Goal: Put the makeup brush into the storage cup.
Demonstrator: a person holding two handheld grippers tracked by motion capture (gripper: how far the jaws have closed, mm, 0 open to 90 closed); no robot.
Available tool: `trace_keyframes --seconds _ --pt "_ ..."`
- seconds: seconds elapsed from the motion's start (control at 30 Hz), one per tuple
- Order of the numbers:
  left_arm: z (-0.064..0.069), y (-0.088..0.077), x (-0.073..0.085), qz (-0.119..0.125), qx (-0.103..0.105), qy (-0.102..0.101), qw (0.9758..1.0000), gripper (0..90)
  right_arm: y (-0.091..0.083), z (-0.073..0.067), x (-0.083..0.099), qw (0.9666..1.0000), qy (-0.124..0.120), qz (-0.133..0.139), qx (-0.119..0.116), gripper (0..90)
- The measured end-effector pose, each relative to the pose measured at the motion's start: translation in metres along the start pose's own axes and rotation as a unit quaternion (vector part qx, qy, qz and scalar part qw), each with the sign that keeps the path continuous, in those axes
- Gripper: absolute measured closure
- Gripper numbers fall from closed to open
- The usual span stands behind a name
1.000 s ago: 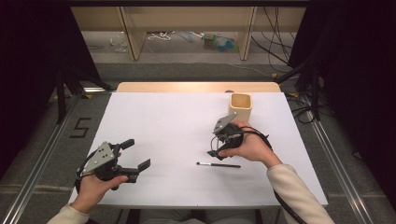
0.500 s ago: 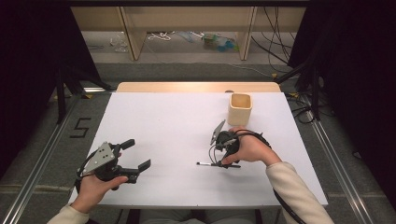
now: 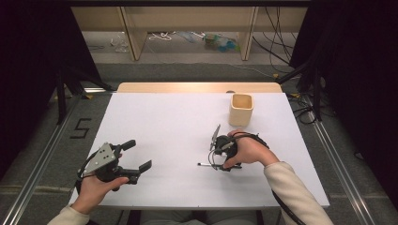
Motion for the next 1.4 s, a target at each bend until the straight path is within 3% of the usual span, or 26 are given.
trace_keyframes --seconds 0.17,0.23,0.37,0.43,0.5,0.9,1.1,1.4 --pt "0.0 0.0001 0.0001 0.0 0.0 0.0 1.0 4.7 0.0011 -0.0008 -0.0004 0.9999 0.005 -0.012 -0.002 32.5" --pt "0.0 0.0001 0.0001 0.0 0.001 0.0 1.0 4.7 0.0024 0.0009 0.0001 0.9999 -0.01 -0.013 -0.002 32.9" --pt "-0.0001 0.0 0.0001 0.0 0.0 0.0 1.0 4.7 0.0031 -0.0007 -0.0024 0.9997 -0.003 -0.023 -0.007 33.6" --pt "-0.0001 0.0 0.0 0.0 0.0 -0.001 1.0 4.7 0.0047 0.0017 -0.0025 0.9995 -0.022 -0.022 -0.003 33.9" --pt "-0.0001 0.0 0.0001 0.0 0.001 0.0 1.0 4.7 0.004 -0.0005 -0.0048 0.9995 -0.011 -0.028 -0.006 34.1" --pt "0.0002 -0.0009 -0.0002 -0.004 -0.003 0.001 1.0 4.7 0.0063 0.0004 -0.0042 0.9992 -0.022 -0.033 -0.008 34.7" --pt "0.0001 0.0 0.0 0.0 0.001 0.0 1.0 4.7 0.0064 -0.0021 -0.0056 0.9989 -0.014 -0.043 -0.014 37.0" --pt "0.0002 0.0 0.0001 -0.002 0.001 0.001 1.0 4.7 0.0095 -0.0008 -0.0067 0.9982 -0.038 -0.045 -0.012 42.7"
Point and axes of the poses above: each handheld gripper's, and its own axes: y roughly forward along the jaws, x roughly out of its underside, z roughly to its right, the point moved 2 cm from there along y, roughly forward along the jaws, and after that the axes turned 12 degrees about -y, right-handed, at the moved point
